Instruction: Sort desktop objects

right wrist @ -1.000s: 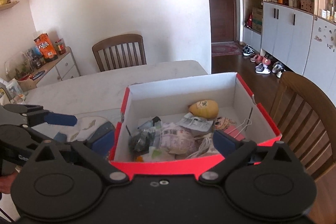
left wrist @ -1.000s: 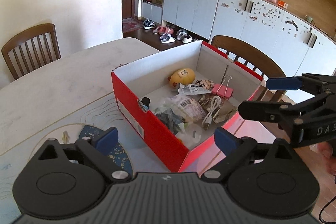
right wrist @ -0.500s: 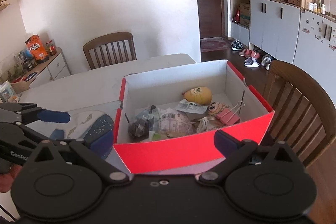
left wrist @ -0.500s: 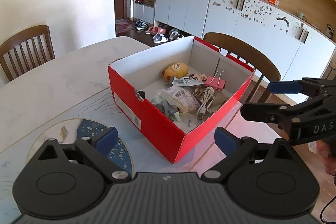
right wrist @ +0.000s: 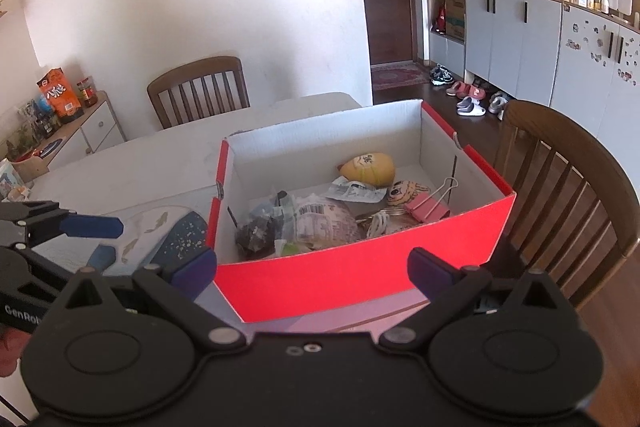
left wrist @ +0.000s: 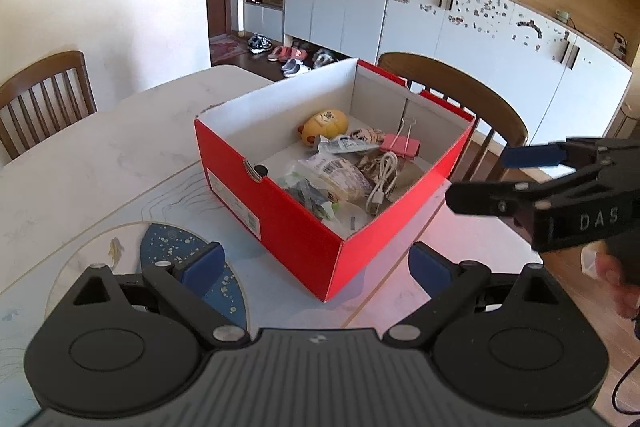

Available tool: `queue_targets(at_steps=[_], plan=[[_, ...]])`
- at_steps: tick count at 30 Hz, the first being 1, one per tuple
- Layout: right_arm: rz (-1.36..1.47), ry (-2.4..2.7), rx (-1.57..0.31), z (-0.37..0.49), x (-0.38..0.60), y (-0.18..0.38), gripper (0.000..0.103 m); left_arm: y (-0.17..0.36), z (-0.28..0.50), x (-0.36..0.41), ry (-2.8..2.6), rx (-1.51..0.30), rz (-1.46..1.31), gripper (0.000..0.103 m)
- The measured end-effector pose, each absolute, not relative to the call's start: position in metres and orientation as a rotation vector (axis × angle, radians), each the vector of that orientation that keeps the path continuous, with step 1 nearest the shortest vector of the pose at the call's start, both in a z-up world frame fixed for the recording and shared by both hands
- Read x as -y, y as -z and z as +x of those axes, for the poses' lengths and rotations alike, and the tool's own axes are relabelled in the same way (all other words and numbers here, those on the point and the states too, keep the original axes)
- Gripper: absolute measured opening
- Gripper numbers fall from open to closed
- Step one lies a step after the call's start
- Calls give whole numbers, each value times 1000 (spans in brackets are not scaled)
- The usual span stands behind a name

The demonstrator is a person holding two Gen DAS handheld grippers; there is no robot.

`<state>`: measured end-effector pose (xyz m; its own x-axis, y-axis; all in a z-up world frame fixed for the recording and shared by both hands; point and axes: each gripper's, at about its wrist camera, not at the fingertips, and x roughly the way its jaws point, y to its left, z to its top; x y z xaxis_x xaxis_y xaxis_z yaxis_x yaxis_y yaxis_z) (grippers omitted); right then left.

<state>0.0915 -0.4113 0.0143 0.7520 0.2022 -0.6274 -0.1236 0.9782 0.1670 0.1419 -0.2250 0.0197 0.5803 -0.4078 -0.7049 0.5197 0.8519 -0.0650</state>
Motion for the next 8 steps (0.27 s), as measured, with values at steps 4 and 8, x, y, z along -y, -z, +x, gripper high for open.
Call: queue_targets(at_steps=[4, 8], plan=[[126, -158, -694, 93, 414, -15, 102, -16, 140, 226, 549, -794, 171, 99], [133, -148, -695, 96, 414, -16, 102, -16, 138, 223, 553, -793, 173, 99]])
